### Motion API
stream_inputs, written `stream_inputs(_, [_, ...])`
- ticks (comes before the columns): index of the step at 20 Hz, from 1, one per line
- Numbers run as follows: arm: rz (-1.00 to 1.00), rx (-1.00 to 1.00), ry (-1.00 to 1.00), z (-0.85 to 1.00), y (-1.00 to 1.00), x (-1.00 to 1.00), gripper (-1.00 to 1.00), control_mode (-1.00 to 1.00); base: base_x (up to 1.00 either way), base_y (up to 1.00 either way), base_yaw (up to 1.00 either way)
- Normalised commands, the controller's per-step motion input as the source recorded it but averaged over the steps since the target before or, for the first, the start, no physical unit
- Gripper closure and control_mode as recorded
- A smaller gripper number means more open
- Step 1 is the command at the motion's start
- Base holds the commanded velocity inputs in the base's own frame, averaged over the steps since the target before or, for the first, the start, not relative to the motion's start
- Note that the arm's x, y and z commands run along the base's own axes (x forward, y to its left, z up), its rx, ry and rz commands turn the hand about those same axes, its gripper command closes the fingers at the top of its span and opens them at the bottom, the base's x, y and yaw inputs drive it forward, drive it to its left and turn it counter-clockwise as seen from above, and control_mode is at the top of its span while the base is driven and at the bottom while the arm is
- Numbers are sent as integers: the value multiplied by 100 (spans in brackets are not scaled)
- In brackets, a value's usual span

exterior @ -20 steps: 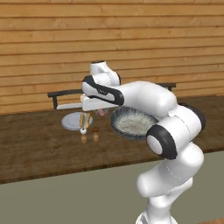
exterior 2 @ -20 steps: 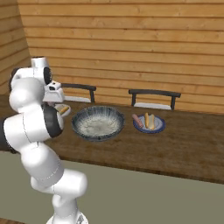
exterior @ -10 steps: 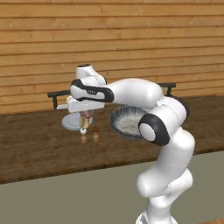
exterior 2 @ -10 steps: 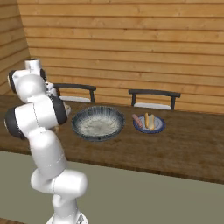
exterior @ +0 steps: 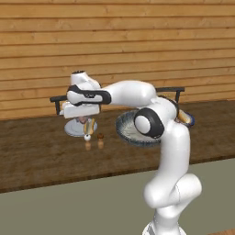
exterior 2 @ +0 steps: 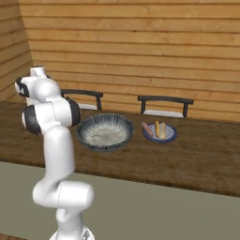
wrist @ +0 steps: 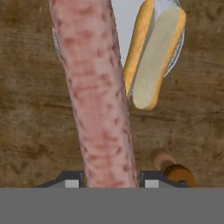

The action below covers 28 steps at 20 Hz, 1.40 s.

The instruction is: Place one bun and one sausage from the bowl on each plate.

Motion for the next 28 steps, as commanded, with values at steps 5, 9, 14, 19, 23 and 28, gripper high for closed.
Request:
stream_inputs(5, [0, 0, 0, -53, 1, 45, 100, -100, 0, 0, 0])
stream_inputs(9, [0, 0, 3, -19, 0, 44, 100, -100, 0, 0, 0])
stream_inputs(14, [0, -1, 5, -23, 3, 32, 100, -100, 0, 0, 0])
stream_inputs(19, [0, -3, 7, -29, 13, 30, 100, -100, 0, 0, 0])
stream_inputs(23, [0, -2, 3, -11, 9, 17, 100, -100, 0, 0, 0])
stream_inputs(28, [0, 0, 0, -14, 0, 15, 100, -100, 0, 0, 0])
